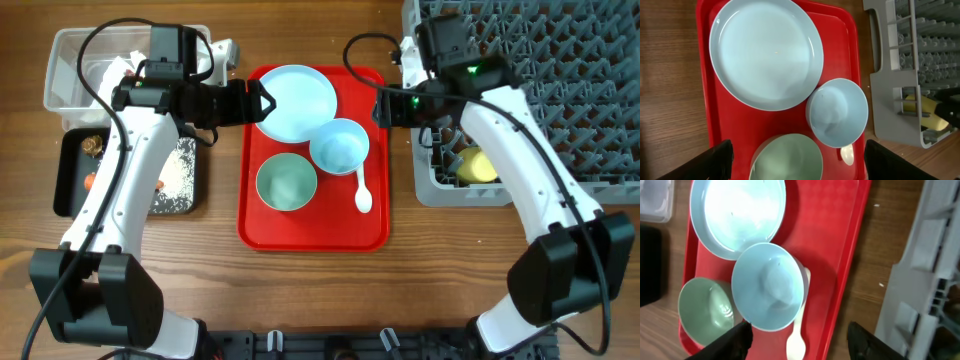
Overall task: Sort waste into correct bins and load items into the dishwasher rack
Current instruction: 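Reach the right gripper to the light-blue bowl and grasp its rim, then lift the light-blue bowl and carry it into the dish rack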
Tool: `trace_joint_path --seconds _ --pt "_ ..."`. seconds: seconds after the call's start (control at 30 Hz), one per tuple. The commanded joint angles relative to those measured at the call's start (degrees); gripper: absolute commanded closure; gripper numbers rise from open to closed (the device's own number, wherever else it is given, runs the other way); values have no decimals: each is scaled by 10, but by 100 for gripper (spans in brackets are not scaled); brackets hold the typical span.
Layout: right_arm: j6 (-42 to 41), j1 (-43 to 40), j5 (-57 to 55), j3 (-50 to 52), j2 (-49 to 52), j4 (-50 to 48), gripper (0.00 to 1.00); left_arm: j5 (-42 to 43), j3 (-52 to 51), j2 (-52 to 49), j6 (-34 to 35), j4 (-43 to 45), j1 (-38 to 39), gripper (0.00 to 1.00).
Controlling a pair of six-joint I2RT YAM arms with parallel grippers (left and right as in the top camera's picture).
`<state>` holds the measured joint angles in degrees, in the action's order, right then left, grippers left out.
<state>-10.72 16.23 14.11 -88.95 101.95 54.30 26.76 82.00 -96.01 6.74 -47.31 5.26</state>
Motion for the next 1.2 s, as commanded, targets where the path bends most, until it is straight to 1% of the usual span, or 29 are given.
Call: trace_joint_path --seconds 0.0,0.07,0.1,0.13,0.3,0.4,0.47,0.53,0.57,0.67,0.77,0.83,0.9,1.03,1.17 --pt "-19 19 5 23 29 -28 44 -24 4 4 -2 3 3 20" --pt "-30 25 5 23 45 -43 50 -28 4 4 -2 3 3 21" --pt "-31 28 5 23 56 -51 53 -37 4 4 2 3 3 23" --pt "-33 30 5 23 61 -55 55 -51 4 4 12 3 3 23" --pt "-34 32 5 23 108 -68 57 -151 4 4 83 3 3 22" --pt "-35 32 5 23 132 -70 58 -184 4 4 94 3 3 19" --pt "-45 32 5 23 140 -69 63 -190 4 4 94 3 2 14" --pt "-46 32 5 23 141 -72 72 -189 4 4 94 3 2 7" --pt "-49 32 5 23 141 -74 73 -189 4 4 94 3 2 1" --pt "-50 32 -2 24 141 -80 77 -189 4 4 94 3 2 0" --pt "-58 32 -19 24 141 -84 77 -189 4 4 94 3 2 0" --pt "-58 32 -19 24 141 -86 80 -189 4 4 94 3 2 0" --pt "-61 32 -19 24 142 -87 87 -189 4 4 94 3 2 0" --pt "-75 32 -19 24 142 -89 96 -189 4 4 94 3 2 0" --pt "-75 32 -24 27 142 -94 96 -189 4 4 94 3 2 0"
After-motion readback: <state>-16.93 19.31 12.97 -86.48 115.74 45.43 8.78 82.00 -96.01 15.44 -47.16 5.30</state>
